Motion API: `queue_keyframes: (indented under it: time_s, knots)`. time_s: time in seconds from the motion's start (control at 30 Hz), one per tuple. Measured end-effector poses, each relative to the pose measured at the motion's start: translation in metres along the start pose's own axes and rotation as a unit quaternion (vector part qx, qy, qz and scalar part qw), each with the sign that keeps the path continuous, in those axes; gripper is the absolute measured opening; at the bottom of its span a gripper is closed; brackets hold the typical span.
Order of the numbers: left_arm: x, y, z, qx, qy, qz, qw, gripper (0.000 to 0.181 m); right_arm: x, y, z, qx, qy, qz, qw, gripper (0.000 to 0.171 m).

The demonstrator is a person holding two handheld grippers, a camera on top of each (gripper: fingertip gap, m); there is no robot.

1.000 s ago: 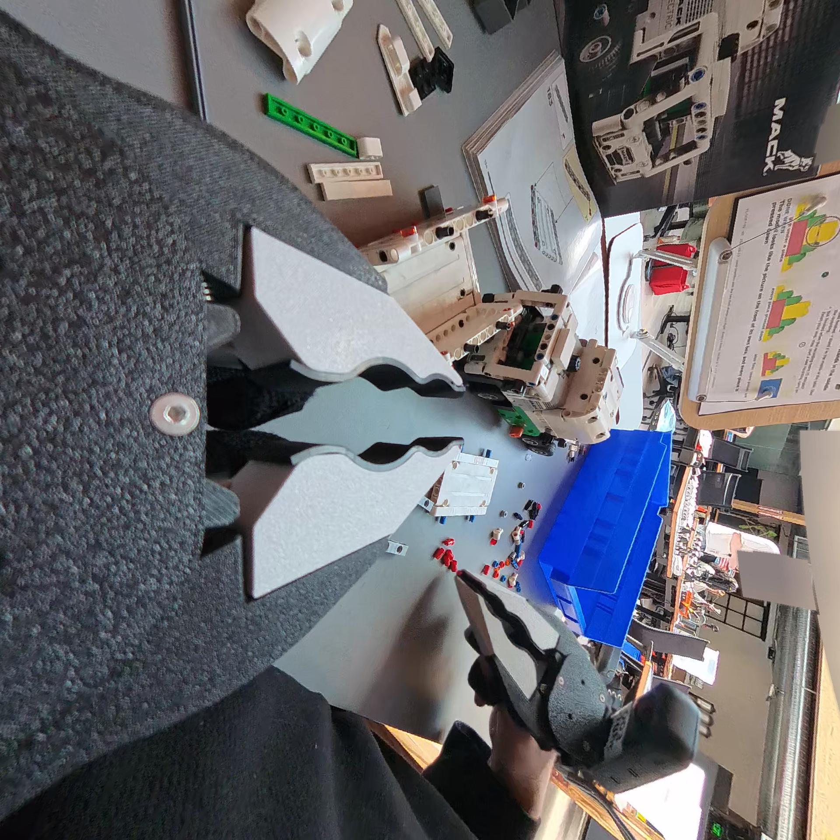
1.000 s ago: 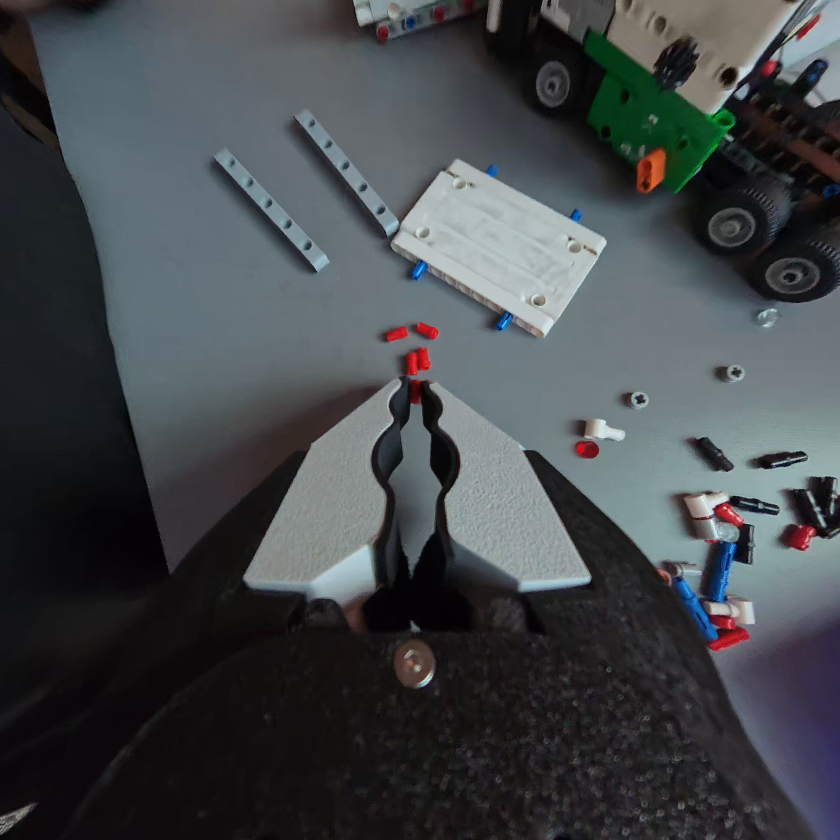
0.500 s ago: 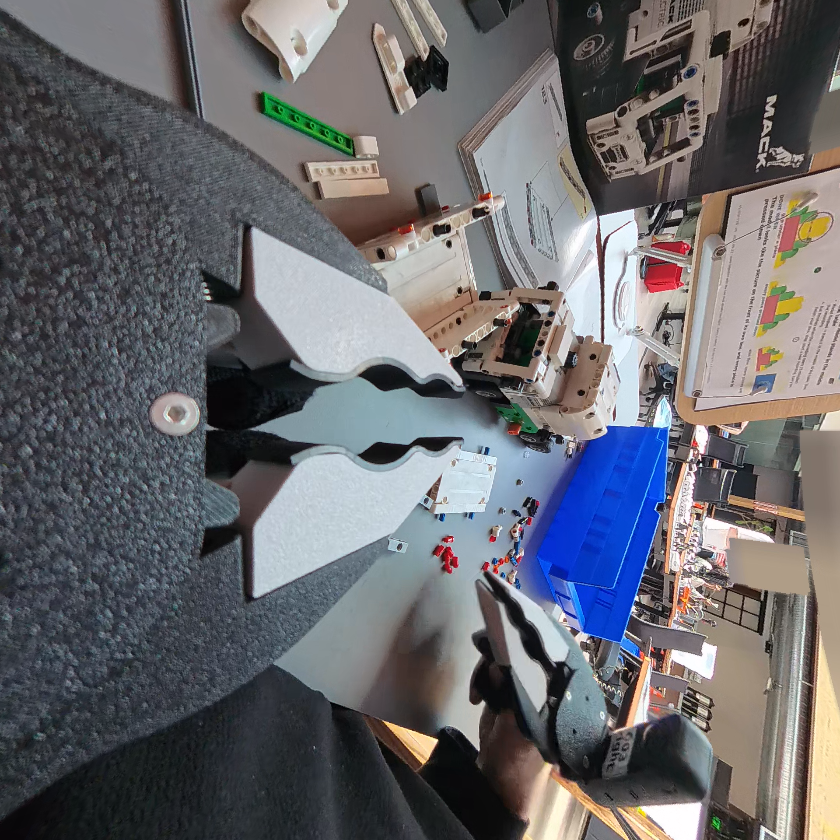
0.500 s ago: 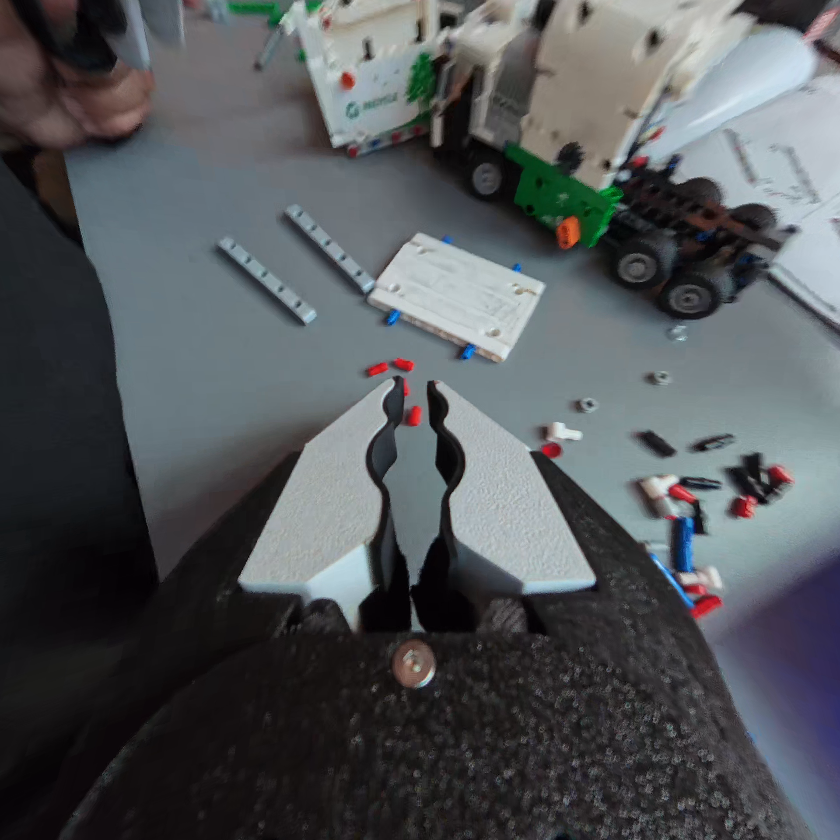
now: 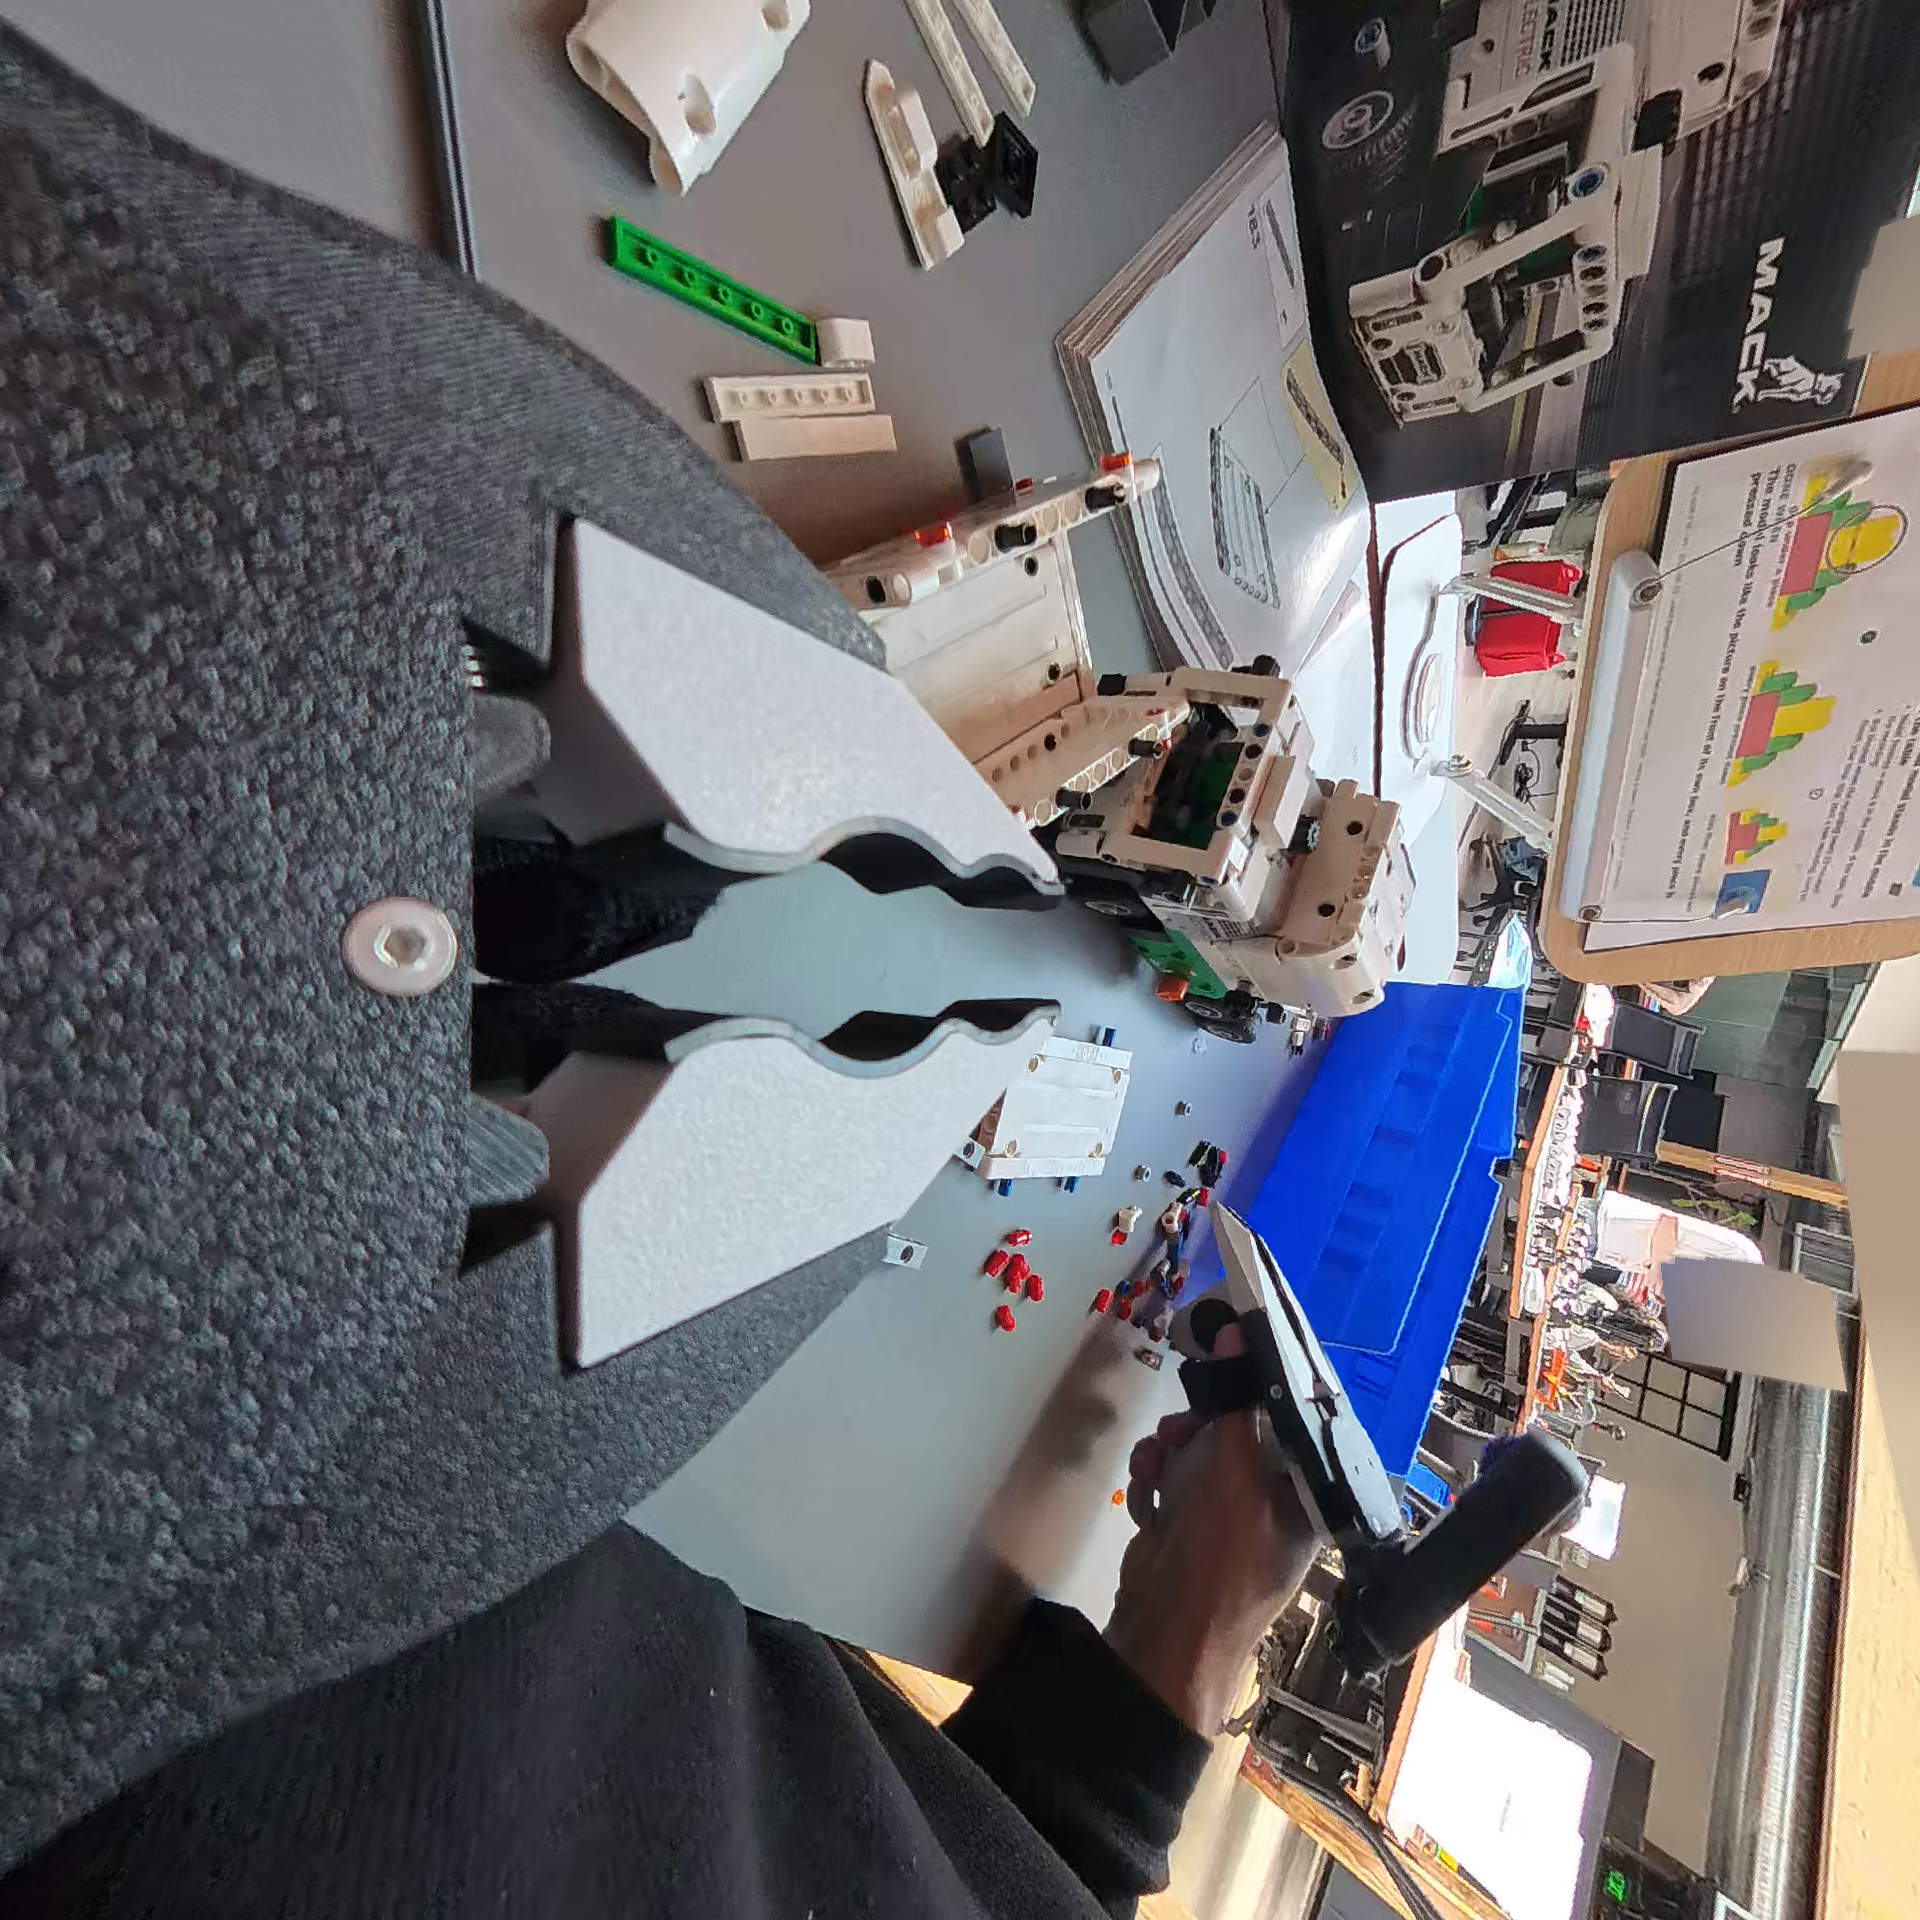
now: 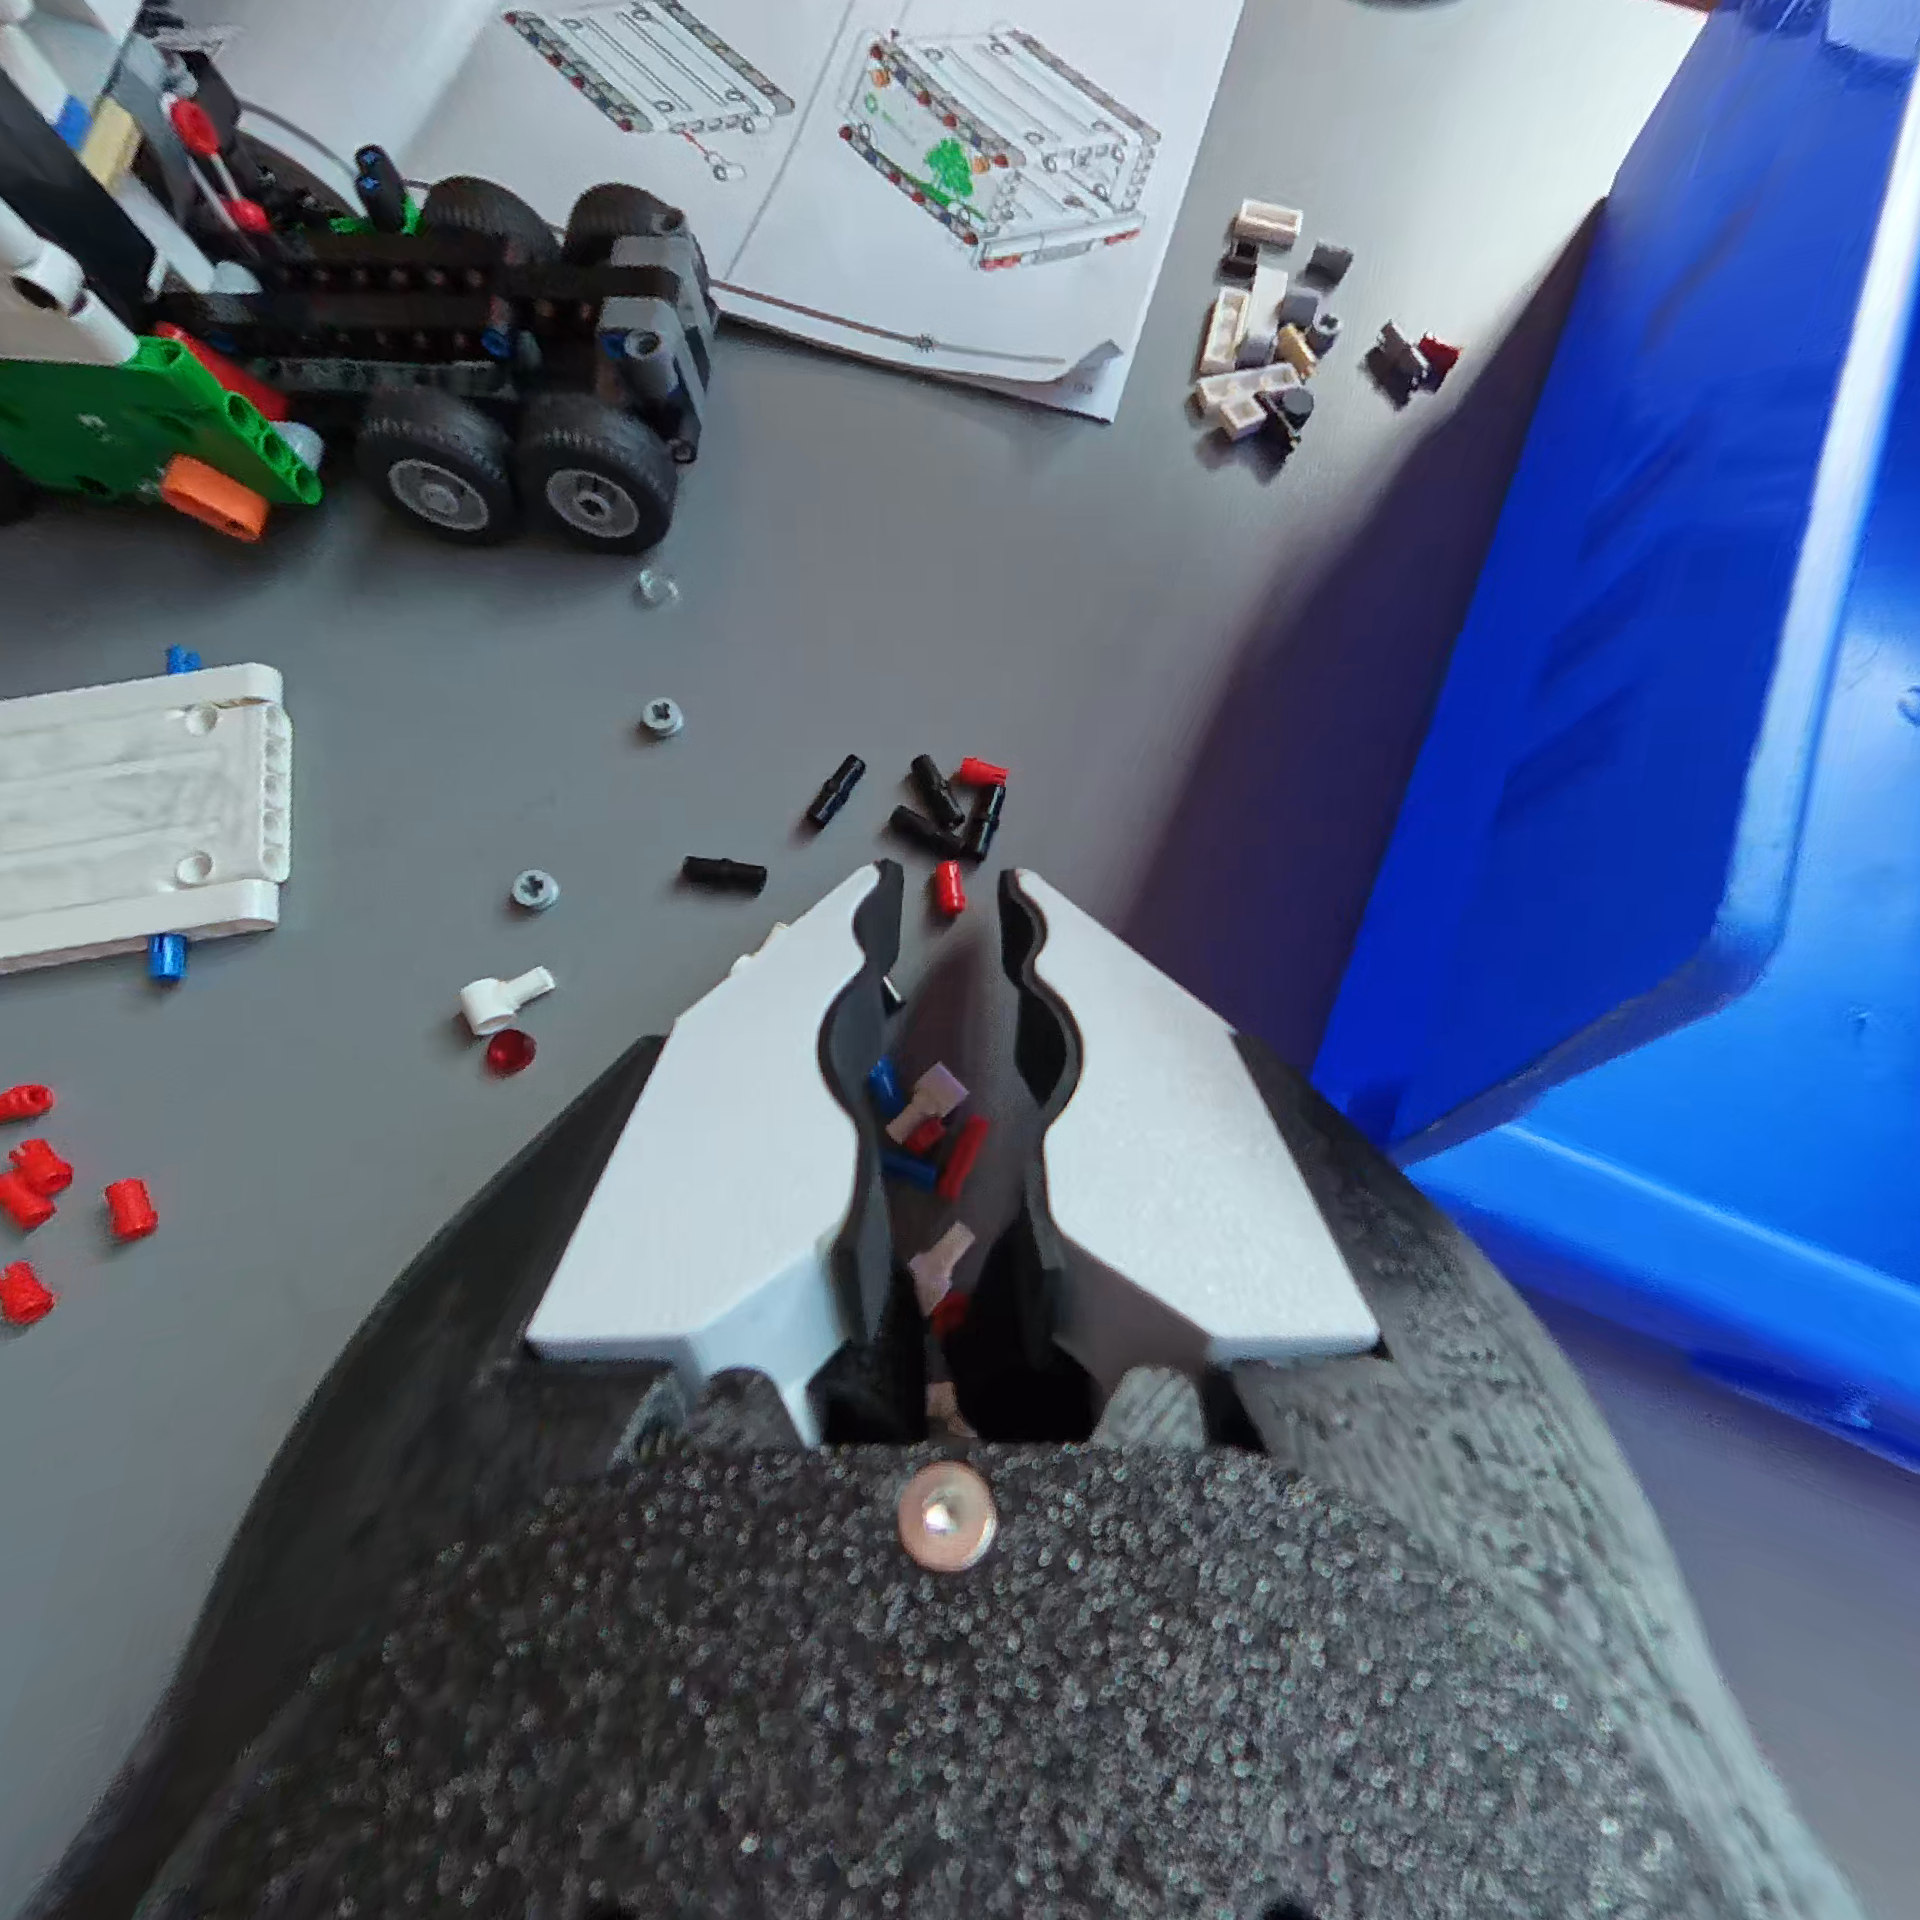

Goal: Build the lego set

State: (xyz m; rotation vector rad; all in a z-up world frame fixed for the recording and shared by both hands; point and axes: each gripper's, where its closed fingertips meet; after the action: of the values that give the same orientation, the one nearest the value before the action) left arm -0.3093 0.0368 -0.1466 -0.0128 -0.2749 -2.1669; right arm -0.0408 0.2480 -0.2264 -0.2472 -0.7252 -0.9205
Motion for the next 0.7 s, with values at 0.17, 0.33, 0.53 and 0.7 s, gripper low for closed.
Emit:
queue_keyframes:
  time_s: [0.17, 0.33, 0.53, 0.7]
  knots:
    - [0.000, -0.001, 0.000, 0.006, 0.000, 0.000, 1.000, 0.014, -0.008, 0.003, -0.005, 0.005, -0.013, -0.013, 1.000, 0.005]
    - [0.000, -0.002, 0.000, 0.011, 0.000, -0.003, 1.000, 0.014, 0.007, -0.008, 0.012, 0.026, 0.031, 0.010, 0.999, 0.004]
    - [0.000, -0.001, -0.001, 0.011, -0.001, -0.006, 1.000, 0.014, 0.088, -0.153, -0.018, 0.207, 0.039, 0.351, 0.912, 0.004]
    - [0.000, 0.000, 0.000, 0.005, 0.002, -0.005, 1.000, 0.014, 0.077, -0.156, -0.050, 0.273, -0.011, 0.289, 0.917, 0.004]
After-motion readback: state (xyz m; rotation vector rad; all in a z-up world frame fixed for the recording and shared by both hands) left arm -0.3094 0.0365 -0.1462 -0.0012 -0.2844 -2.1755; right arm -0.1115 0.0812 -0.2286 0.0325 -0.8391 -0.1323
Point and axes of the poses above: each gripper's, where its closed fingertips meet, x back along the fingers, z out of its top, y = z × x across the jaws, and after that the axes turned 8 degrees about -z, right-handed
